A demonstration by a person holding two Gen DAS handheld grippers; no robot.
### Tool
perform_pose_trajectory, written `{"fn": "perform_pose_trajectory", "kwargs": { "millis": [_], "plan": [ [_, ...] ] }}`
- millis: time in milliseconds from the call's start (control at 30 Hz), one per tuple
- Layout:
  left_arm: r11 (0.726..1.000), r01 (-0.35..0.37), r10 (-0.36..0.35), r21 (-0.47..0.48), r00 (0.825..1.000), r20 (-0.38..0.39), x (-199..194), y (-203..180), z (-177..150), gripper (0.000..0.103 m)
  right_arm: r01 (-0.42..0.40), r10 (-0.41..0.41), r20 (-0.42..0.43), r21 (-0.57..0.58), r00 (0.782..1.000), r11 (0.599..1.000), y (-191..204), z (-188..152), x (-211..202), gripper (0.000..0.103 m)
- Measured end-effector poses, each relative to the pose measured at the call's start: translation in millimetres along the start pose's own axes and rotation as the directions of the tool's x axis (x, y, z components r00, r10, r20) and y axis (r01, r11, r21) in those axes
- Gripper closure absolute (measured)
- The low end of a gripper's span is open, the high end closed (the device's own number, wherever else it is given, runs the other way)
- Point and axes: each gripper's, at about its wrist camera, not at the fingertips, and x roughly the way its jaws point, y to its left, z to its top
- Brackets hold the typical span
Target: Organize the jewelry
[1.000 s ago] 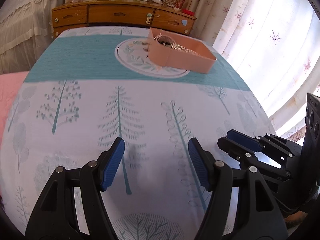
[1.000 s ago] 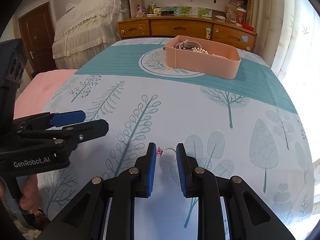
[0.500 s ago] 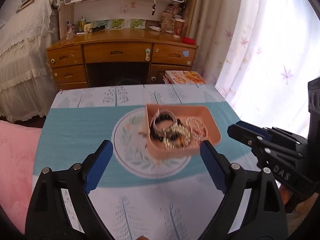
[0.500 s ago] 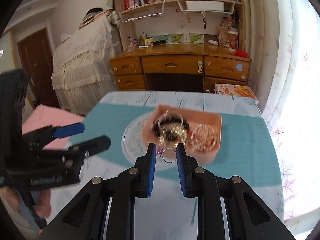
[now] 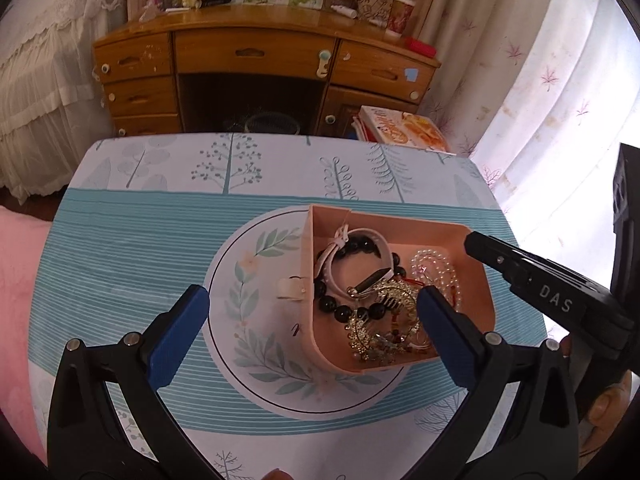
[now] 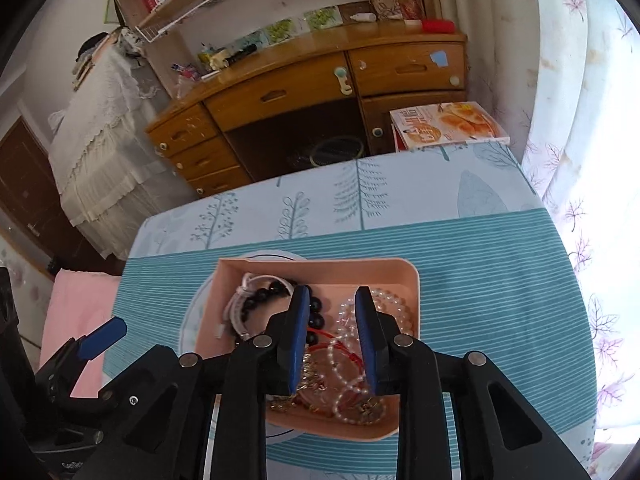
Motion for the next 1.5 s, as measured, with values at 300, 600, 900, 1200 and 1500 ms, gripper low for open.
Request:
{"fn": "perform_pose_trajectory", "kwargs": {
  "millis": [300, 600, 900, 1200, 1500],
  "plan": [
    [0.999, 0.030, -0.030, -0.029, 0.999, 0.018, -32.3, 6.1, -12.0, 0.000, 0.026, -0.026, 0.077, -0.006, 0.997, 1.000, -3.6, -31.6, -31.0, 0.075],
    [0.999, 0.006, -0.013, 0.054, 0.991, 0.131, -118.3, -17.7, -46.5, 0.000, 0.037, -0.018, 0.187, -0.099, 0.982, 0.994, 22.8, -72.0, -116.3, 0.068],
    [0.991, -0.065, 0.037, 0.117, 0.974, 0.224, -190.6, -35.6, -106.2, 0.000, 0.029, 0.014, 0.251, -0.169, 0.968, 0.985, 43.1, -138.8, -198.0, 0.051],
    [0.983, -0.173, 0.150, 0.069, 0.957, 0.249, -227.1, -43.8, -190.4, 0.000, 0.069, -0.007, 0.281, -0.214, 0.960, 0.974, 56.6, -240.6, -256.1, 0.035],
    [0.978, -0.207, 0.199, 0.001, 0.942, 0.272, -245.8, -40.2, -238.4, 0.000, 0.136, -0.080, 0.323, -0.156, 0.943, 0.978, 61.2, -318.2, -280.5, 0.022]
  ]
}}
